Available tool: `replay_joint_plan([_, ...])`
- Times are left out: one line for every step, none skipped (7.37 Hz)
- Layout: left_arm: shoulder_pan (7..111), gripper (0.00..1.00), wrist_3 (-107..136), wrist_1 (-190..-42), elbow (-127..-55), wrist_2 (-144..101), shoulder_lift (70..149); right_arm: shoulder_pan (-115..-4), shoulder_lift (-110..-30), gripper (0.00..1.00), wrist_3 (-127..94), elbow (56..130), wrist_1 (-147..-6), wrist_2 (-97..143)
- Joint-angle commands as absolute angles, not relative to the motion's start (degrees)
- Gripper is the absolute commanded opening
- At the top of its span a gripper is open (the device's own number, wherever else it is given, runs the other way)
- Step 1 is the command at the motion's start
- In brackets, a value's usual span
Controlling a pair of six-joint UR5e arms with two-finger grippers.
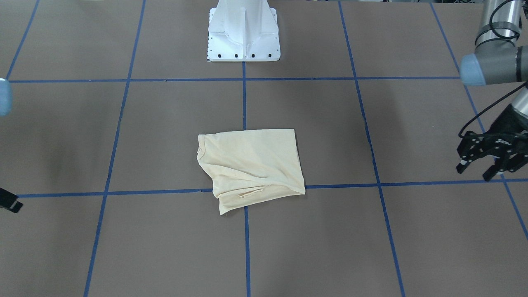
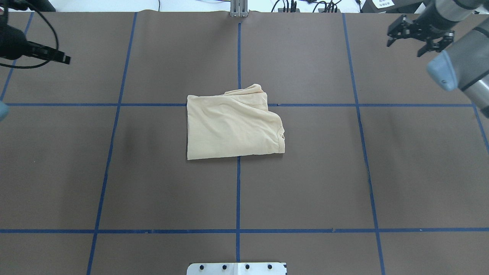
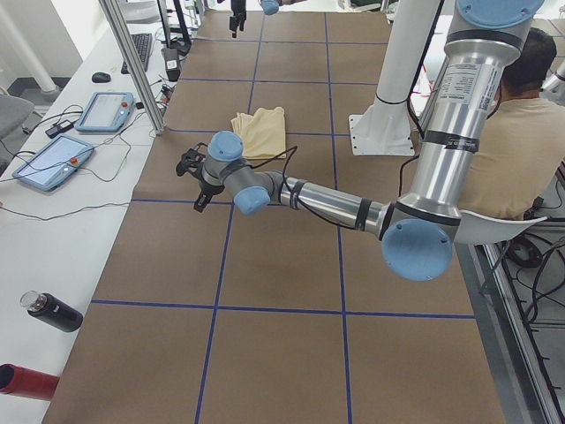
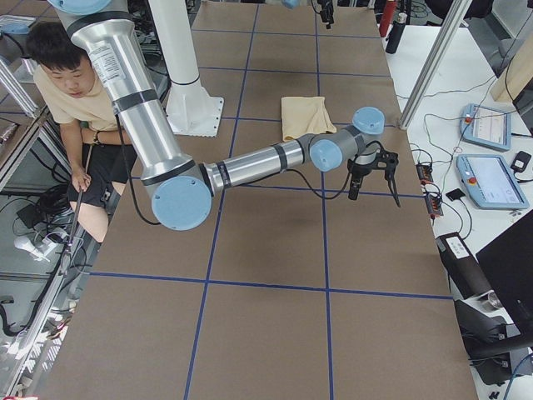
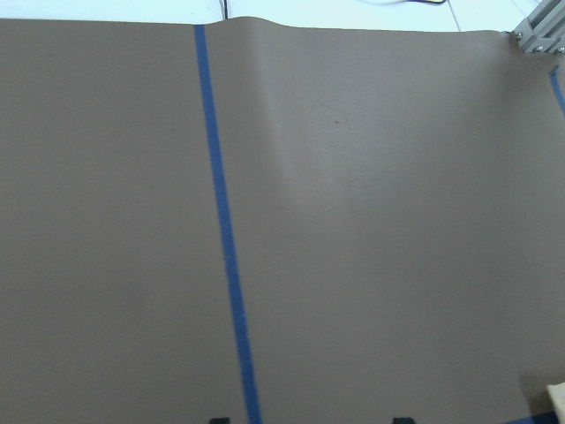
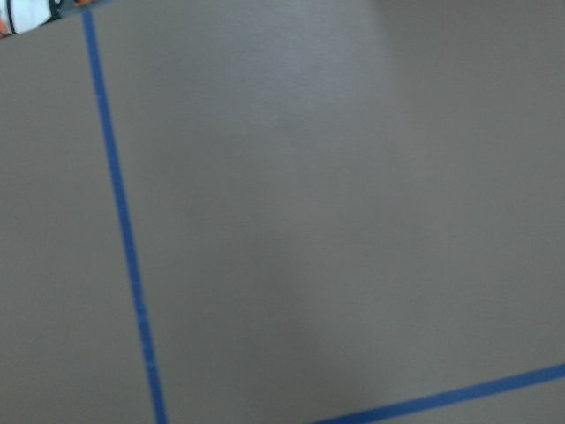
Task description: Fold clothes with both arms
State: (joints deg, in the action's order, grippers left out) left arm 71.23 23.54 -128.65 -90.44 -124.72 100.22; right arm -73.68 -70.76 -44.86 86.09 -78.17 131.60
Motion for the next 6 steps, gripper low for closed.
replay_joint_plan([79.2, 0.71, 9.8, -128.3, -90.2, -129.1, 95.3, -82.2, -83.8, 1.0, -25.5, 90.5, -78.1, 133.9])
replay_joint_plan([84.1, 0.77, 6.8, -128.1, -90.3, -133.3, 92.7, -85.3, -87.1, 1.0, -16.9, 90.4, -78.3, 133.9])
replay_joint_plan([85.9, 0.87, 3.8, -127.4, -89.8, -134.2, 91.9, -86.9, -88.8, 1.0, -13.8, 90.5, -78.3, 134.2])
replay_joint_plan([86.1, 0.99, 3.1, -123.4, -90.6, -134.4, 91.3, -87.0, -89.6, 1.0, -13.2, 90.4, -78.3, 134.1])
replay_joint_plan([86.1, 0.99, 3.2, -118.3, -92.4, -134.4, 91.4, -86.7, -89.4, 1.0, -13.0, 90.5, -78.3, 134.2])
replay_joint_plan([87.4, 0.99, 2.5, -115.1, -93.6, -134.2, 91.4, -85.4, -89.1, 1.0, -13.0, 90.8, -78.4, 134.2])
